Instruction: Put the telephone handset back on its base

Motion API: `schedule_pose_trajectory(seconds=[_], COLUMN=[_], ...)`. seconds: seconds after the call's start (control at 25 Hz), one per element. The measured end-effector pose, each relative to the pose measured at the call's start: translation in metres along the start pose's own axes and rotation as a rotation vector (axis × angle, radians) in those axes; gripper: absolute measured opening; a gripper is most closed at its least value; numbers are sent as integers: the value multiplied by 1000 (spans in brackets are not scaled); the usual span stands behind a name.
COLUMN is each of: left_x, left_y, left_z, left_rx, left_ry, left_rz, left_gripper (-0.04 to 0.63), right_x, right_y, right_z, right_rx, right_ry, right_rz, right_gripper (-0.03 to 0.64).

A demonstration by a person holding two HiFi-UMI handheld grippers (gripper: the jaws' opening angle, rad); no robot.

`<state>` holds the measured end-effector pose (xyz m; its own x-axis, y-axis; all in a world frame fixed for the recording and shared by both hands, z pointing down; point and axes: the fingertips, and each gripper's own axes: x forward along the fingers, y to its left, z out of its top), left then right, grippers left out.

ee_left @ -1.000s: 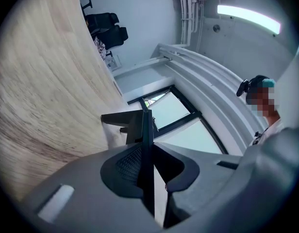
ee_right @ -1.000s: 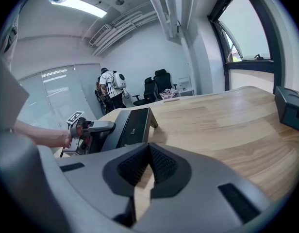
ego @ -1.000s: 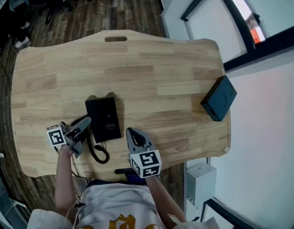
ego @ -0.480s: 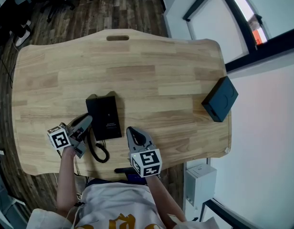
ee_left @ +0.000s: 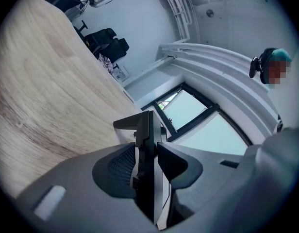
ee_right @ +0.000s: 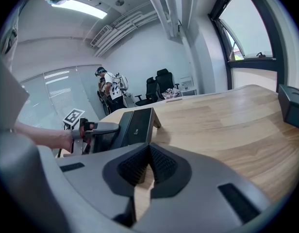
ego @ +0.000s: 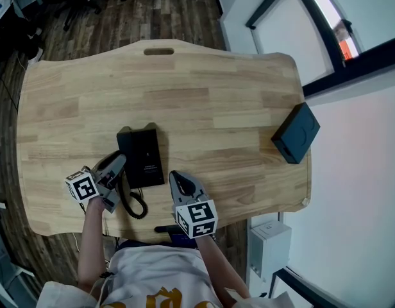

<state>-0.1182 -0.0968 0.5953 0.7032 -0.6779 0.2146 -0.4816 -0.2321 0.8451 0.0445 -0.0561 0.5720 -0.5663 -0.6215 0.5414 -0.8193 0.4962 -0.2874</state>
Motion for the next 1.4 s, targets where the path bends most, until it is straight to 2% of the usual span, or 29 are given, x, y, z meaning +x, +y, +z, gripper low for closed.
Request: schedule_pose_trajectory(seconds=[0.16, 0.32, 0.44, 0.56, 0.68, 0.88, 0.96, 1.12, 1.32, 1.4], left_x=[0, 0, -3, -16, -25, -39, -44, -53, -66, -72], left_y=[1, -1, -1, 4, -6, -35, -48, -71, -90, -99], left_z=[2, 11, 21, 28, 34, 35, 33, 29, 30, 29], left_rx=[17, 28, 41, 176, 318, 542, 594, 645, 737, 758], left_ry=[-12, -69, -114, -156, -161, -147, -145, -156, -192, -214], left_rz=[9, 3, 52, 154, 209, 271, 277, 278, 343, 357], left_gripper=[124, 124, 124, 124, 113, 15, 3, 3, 3, 3], right_x=[0, 0, 0, -2, -3, -7, -11, -21, -34, -40], right_y=[3, 3, 4, 5, 6, 19, 24, 31, 37, 42], right_z=[0, 2, 6, 11, 18, 33, 37, 45, 63, 68], right_rx=[-4, -9, -14, -25, -42, -108, -123, -149, -199, -189], right_ry=[-2, -4, -13, -25, -41, -81, -96, -137, -214, -246], right_rz=[7, 1, -5, -11, -22, -35, -38, -61, -137, -129], right_gripper=[6, 6, 6, 6, 6, 6, 6, 6, 6, 6])
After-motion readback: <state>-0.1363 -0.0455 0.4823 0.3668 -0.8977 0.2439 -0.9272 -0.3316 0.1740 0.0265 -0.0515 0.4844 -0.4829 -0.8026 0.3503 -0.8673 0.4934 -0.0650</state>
